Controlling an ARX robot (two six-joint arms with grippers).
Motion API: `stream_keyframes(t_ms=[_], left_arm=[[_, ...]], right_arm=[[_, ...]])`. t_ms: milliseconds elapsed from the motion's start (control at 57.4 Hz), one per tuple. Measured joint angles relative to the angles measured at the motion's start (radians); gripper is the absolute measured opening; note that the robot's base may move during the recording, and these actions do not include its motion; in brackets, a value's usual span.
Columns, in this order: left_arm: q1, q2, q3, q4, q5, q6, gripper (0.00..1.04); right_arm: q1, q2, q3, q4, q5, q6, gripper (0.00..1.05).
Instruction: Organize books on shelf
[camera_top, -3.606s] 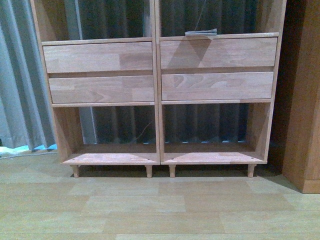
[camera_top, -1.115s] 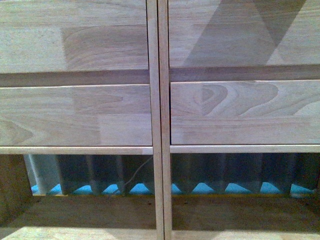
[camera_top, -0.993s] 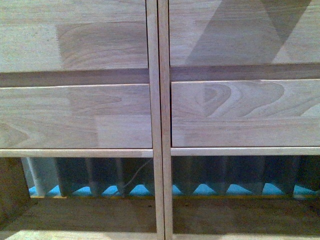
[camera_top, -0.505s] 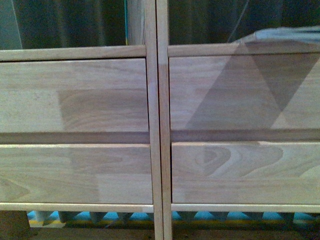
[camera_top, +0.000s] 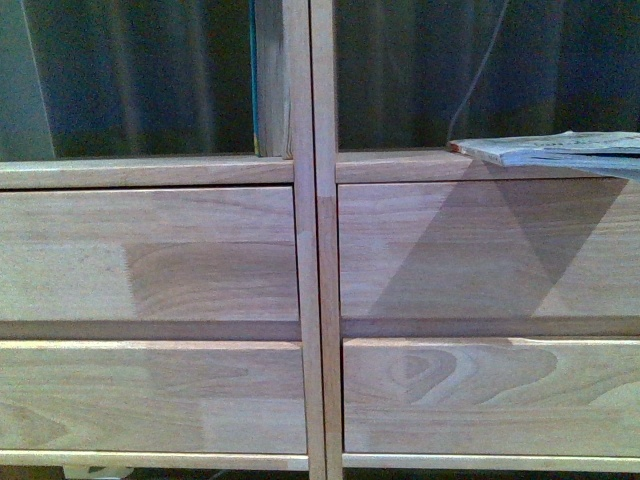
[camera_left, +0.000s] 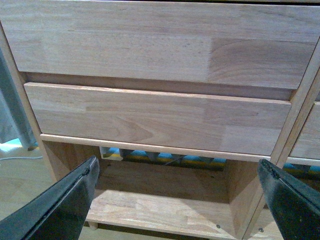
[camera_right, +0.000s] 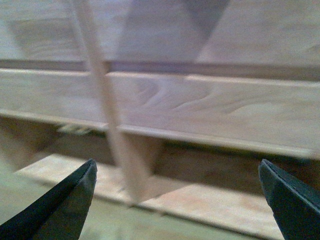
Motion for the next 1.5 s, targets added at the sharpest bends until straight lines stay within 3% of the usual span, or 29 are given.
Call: stream_keyframes(t_ms=[35, 87, 157, 366, 610, 906, 1132, 1498], left_arm=[[0.000, 0.000, 0.000, 0.000, -0.001, 0.000, 0.97], [0.000, 0.000, 0.000, 0.000, -0.002, 0.000, 0.97], [0.000, 0.000, 0.000, 0.000, -0.001, 0.000, 0.97], [0.000, 0.000, 0.000, 0.000, -0.002, 0.000, 0.97], [0.000, 0.000, 0.000, 0.000, -0.002, 0.000, 0.97], [0.000, 0.000, 0.000, 0.000, -0.002, 0.000, 0.97], [0.000, 0.000, 0.000, 0.000, -0.001, 0.000, 0.97], [0.000, 0.000, 0.000, 0.000, -0.002, 0.000, 0.97]], right_arm=[[-0.038, 0.085, 0.031, 0.042, -0.130, 0.063, 0.98], [-0.045, 0.182, 0.077, 0.115, -0.237, 0.134, 0.98], [-0.022, 0.288, 0.139, 0.214, -0.263, 0.202, 0.98], [0.116, 0.690, 0.394, 0.479, -0.129, 0.477, 0.98], [0.190, 1.080, 0.675, 0.552, 0.001, 0.895, 0.98], [0.221, 1.291, 0.836, 0.579, 0.130, 1.051, 0.98], [0.163, 1.380, 0.912, 0.594, 0.199, 1.165, 0.98], [0.148, 1.358, 0.917, 0.583, 0.186, 1.176, 0.45]])
